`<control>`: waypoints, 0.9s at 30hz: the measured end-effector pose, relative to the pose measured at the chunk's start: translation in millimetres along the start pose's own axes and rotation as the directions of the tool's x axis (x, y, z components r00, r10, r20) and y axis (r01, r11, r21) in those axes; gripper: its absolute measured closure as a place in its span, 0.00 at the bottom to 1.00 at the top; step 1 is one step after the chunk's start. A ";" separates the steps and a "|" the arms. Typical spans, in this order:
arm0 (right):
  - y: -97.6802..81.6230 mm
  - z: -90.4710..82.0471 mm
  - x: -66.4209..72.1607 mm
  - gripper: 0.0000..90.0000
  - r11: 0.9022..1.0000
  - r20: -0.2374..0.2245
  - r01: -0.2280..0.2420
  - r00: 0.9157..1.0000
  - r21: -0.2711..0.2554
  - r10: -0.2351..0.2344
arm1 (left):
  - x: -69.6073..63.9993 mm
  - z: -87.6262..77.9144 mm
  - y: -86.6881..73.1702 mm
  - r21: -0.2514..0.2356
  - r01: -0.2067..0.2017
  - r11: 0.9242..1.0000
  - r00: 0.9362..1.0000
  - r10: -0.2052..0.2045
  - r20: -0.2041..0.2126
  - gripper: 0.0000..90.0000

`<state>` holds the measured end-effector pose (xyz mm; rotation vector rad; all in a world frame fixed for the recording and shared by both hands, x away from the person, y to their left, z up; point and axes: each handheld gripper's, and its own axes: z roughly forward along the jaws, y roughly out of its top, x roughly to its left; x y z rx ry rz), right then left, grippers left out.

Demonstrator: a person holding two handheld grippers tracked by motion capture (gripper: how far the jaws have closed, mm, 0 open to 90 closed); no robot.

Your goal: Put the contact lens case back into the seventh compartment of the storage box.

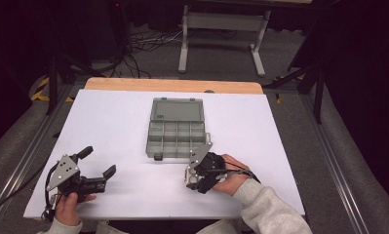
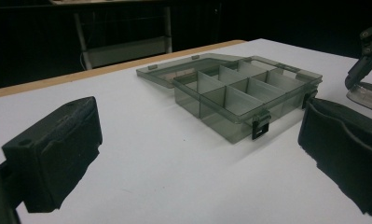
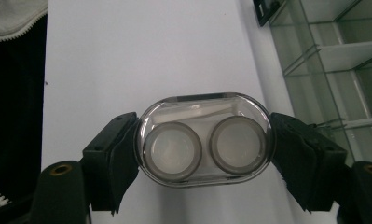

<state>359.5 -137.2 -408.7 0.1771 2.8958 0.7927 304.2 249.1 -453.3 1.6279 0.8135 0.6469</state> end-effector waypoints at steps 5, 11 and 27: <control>1.4 -4.9 -1.3 0.30 0.999 0.019 -0.008 1.000 -0.031 0.008 | 0.5 -0.4 0.3 0.000 -0.003 1.000 1.000 0.003 -0.001 0.00; 3.9 -12.8 -4.4 0.30 0.997 0.044 -0.011 0.999 -0.077 0.014 | 0.5 -0.6 0.3 -0.001 -0.003 1.000 1.000 0.003 -0.001 0.00; 16.0 -26.2 -14.9 0.29 0.992 0.070 -0.007 0.997 -0.127 0.016 | -0.1 0.1 -0.1 -0.001 0.004 1.000 1.000 -0.004 -0.002 0.00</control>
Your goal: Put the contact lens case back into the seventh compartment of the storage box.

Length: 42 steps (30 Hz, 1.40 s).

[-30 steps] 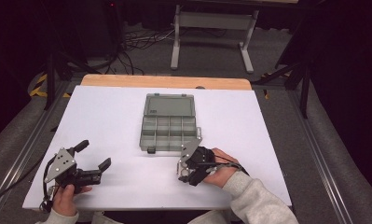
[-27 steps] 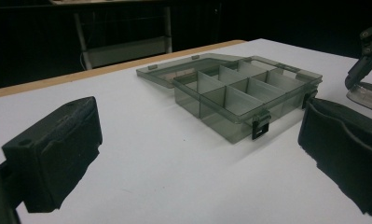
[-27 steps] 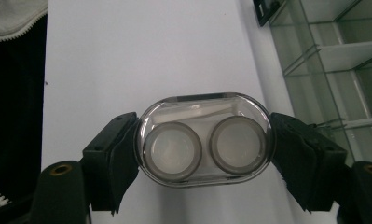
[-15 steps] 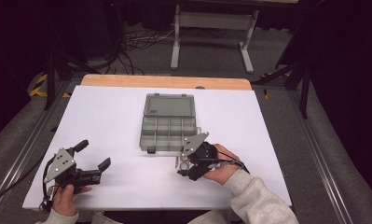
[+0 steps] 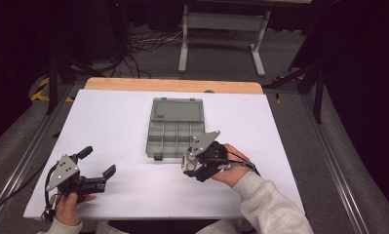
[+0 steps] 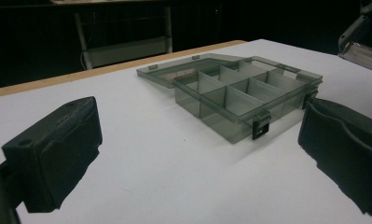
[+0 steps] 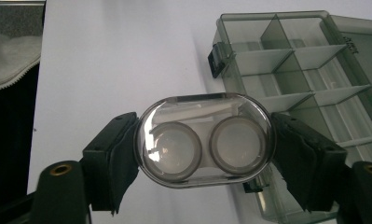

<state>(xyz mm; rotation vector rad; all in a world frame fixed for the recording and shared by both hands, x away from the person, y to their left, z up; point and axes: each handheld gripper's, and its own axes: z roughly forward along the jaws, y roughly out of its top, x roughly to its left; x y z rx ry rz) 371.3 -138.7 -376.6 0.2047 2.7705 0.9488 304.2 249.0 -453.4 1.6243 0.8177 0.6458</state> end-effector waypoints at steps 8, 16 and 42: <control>7.4 -3.9 -8.9 0.29 1.000 0.012 -0.004 1.000 -0.015 0.004 | 0.0 0.2 0.0 0.001 0.000 1.000 1.000 0.000 0.002 0.00; 16.2 -4.5 -18.8 0.29 1.000 0.032 0.003 0.999 -0.020 -0.003 | 0.7 -0.3 0.1 0.001 -0.003 1.000 1.000 0.003 0.002 0.00; 24.0 11.3 -48.7 0.29 1.000 0.073 -0.025 0.997 -0.009 0.026 | 1.5 -0.2 -0.1 0.004 -0.004 1.000 1.000 0.004 0.005 0.00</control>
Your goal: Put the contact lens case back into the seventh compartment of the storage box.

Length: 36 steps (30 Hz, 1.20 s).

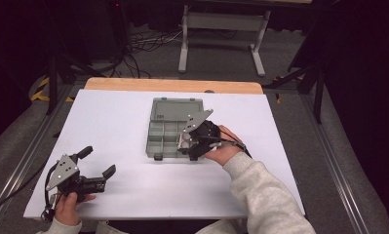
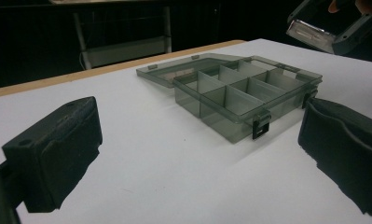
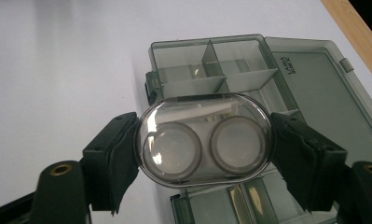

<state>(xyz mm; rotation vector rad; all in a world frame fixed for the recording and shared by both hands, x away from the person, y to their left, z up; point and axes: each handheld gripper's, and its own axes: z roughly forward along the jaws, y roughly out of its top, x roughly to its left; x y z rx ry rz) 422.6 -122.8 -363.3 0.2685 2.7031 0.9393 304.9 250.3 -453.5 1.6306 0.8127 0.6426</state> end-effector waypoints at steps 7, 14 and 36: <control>-1.9 7.2 -6.8 0.29 1.000 0.009 -0.014 1.000 0.004 0.014 | 0.1 0.0 0.0 0.000 -0.001 1.000 1.000 0.001 0.001 0.00; -3.4 14.4 -12.4 0.30 1.000 0.014 -0.025 1.000 0.007 0.025 | 0.1 0.0 0.0 0.000 -0.002 1.000 1.000 0.002 0.004 0.00; -10.1 36.3 -26.3 0.29 0.998 0.016 -0.047 0.999 0.029 0.046 | 1.0 0.1 -0.4 -0.001 0.000 1.000 1.000 0.000 0.005 0.00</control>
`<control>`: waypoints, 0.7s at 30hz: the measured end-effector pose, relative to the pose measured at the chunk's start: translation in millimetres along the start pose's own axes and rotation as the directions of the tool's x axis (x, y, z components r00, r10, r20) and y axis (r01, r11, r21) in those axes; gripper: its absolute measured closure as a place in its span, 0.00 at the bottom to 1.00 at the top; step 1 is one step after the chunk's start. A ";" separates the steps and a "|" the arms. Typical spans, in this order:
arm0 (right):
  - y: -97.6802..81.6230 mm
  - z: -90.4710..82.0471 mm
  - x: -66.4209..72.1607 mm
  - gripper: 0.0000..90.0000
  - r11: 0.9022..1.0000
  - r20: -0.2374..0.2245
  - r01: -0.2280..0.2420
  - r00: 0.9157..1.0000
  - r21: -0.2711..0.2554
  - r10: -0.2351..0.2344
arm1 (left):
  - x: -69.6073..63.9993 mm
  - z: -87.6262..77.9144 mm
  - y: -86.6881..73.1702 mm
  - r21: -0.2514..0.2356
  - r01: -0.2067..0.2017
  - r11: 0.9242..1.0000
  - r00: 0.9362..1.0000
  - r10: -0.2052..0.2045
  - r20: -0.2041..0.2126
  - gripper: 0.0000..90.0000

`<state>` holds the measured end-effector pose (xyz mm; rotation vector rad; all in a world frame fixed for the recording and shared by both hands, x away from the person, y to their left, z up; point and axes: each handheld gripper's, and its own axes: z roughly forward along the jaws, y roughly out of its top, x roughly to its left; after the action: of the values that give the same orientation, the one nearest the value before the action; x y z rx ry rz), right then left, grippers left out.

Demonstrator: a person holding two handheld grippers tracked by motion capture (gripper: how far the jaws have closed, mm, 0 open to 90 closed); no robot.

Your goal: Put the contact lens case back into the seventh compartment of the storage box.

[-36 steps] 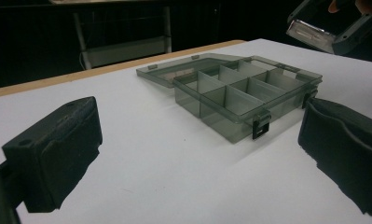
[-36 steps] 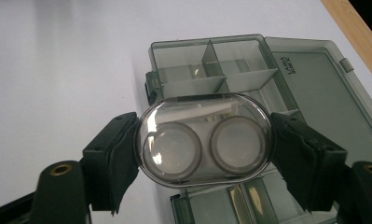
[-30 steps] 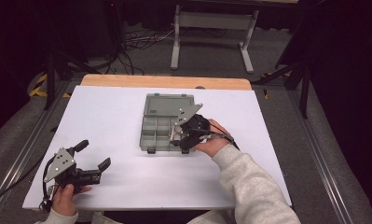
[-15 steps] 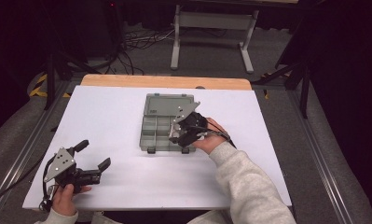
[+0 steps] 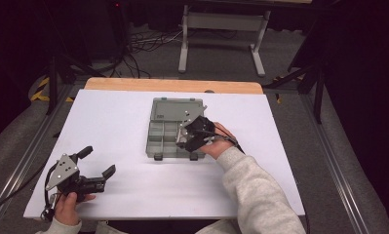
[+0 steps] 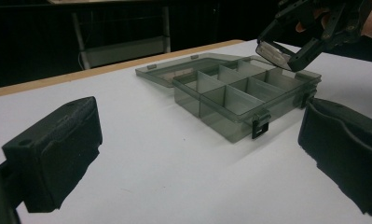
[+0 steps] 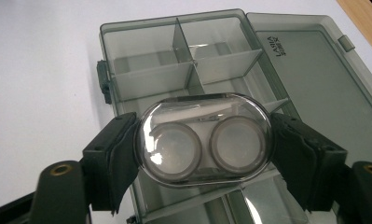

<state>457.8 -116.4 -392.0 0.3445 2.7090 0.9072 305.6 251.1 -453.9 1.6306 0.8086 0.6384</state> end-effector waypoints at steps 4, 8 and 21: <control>-1.4 2.4 -0.8 0.30 1.000 -0.002 0.002 1.000 0.014 -0.002 | 0.1 0.0 0.1 -0.001 0.002 1.000 1.000 -0.002 0.000 0.00; -2.7 5.0 -1.4 0.29 1.000 -0.006 0.005 1.000 0.026 -0.005 | 0.0 0.1 0.0 0.000 0.001 1.000 1.000 -0.001 0.000 0.00; -7.1 10.9 -2.4 0.30 0.997 -0.014 0.011 1.000 0.070 -0.010 | 0.2 0.1 0.0 0.003 0.002 1.000 1.000 -0.002 0.004 0.00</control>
<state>462.6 -116.6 -404.3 0.3395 2.7579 0.8160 305.8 251.2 -453.9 1.6327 0.8088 0.6330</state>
